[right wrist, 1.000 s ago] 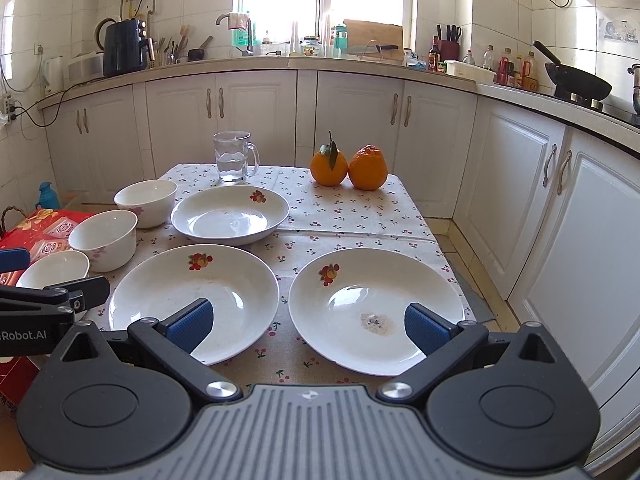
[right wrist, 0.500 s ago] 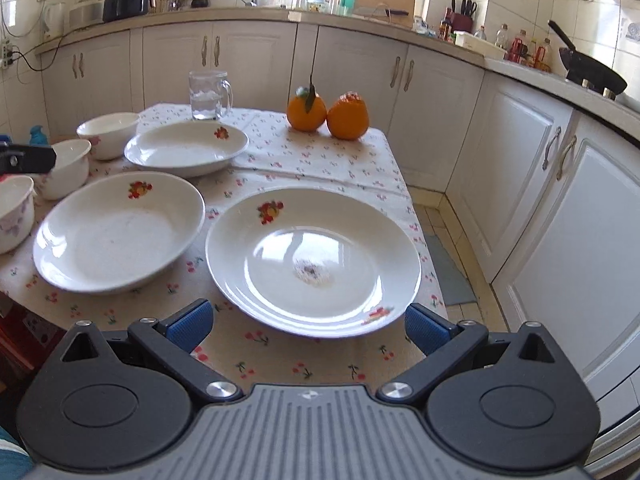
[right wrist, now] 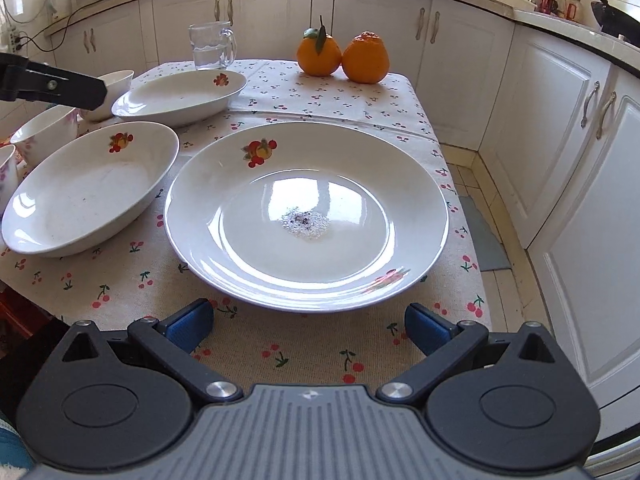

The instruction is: Organize plates and bowls

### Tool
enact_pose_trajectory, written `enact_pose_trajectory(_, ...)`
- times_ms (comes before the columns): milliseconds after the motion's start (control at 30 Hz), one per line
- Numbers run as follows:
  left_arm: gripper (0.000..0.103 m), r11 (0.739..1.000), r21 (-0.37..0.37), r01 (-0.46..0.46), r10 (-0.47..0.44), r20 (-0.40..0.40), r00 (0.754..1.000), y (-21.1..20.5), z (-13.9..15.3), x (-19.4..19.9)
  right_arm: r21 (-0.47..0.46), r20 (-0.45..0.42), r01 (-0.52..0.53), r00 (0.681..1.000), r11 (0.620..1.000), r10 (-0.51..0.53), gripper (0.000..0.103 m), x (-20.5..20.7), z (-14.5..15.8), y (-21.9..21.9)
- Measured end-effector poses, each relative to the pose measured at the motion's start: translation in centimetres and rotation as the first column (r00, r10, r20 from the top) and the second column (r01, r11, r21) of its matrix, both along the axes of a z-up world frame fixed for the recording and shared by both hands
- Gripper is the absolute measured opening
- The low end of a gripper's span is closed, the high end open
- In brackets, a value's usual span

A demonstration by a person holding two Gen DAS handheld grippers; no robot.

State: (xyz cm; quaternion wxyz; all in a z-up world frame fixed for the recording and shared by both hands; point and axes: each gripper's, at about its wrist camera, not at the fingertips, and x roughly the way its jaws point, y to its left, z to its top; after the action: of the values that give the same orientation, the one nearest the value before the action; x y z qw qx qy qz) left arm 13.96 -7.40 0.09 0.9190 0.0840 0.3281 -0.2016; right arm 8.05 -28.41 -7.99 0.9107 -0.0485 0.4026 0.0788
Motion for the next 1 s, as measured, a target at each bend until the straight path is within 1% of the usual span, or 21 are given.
enact_pose_trajectory(167, 0.102, 0.997, 0.020, 0.080, -0.079, -0.051, 0.996, -2.9, -0.4, 2.8, 0.035, -0.012, -0.017, 1.000, 0.999, 0.018, 0.103, 0.8, -0.2, -0.8)
enact_pose_trajectory(267, 0.102, 0.988, 0.031, 0.154, -0.151, -0.089, 0.985, -4.9, -1.2, 4.3, 0.037, -0.013, -0.031, 0.999, 0.999, 0.031, 0.103, 0.9, -0.3, -1.0)
enact_pose_trajectory(400, 0.102, 0.969, 0.051, 0.240, -0.230, -0.157, 0.961, -7.5, -2.8, 6.3, 0.042, 0.021, -0.045, 0.999, 0.998, 0.044, 0.103, 0.7, -0.5, -1.4)
enact_pose_trajectory(500, 0.102, 0.956, 0.045, 0.291, -0.275, -0.219, 0.936, -8.9, -3.9, 7.4, 0.046, 0.045, -0.067, 0.997, 0.997, 0.065, 0.103, 0.6, -0.7, -1.7)
enact_pose_trajectory(567, 0.101, 0.943, 0.037, 0.331, -0.311, -0.260, 0.914, -9.6, -4.6, 8.0, 0.046, 0.045, -0.080, 0.996, 0.996, 0.078, 0.103, 0.7, -0.6, -1.9)
enact_pose_trajectory(667, 0.097, 0.932, 0.048, 0.358, -0.331, -0.283, 0.900, -10.4, -5.3, 8.5, 0.046, 0.047, -0.096, 0.995, 0.994, 0.094, 0.103, 1.0, -0.6, -2.0)
enact_pose_trajectory(733, 0.086, 0.927, 0.047, 0.371, -0.341, -0.302, 0.890, -10.7, -5.5, 8.9, 0.044, 0.050, -0.106, 0.993, 0.993, 0.104, 0.103, 1.1, -0.6, -1.9)
enact_pose_trajectory(800, 0.080, 0.924, 0.042, 0.381, -0.349, -0.321, 0.880, -10.9, -5.8, 9.3, 0.042, 0.052, -0.111, 0.993, 0.993, 0.109, 0.103, 1.2, -0.6, -1.9)
enact_pose_trajectory(1000, 0.073, 0.914, 0.039, 0.404, -0.369, -0.333, 0.868, -11.2, -6.0, 9.7, 0.052, 0.052, -0.120, 0.992, 0.991, 0.118, 0.097, 1.3, -0.6, -2.1)
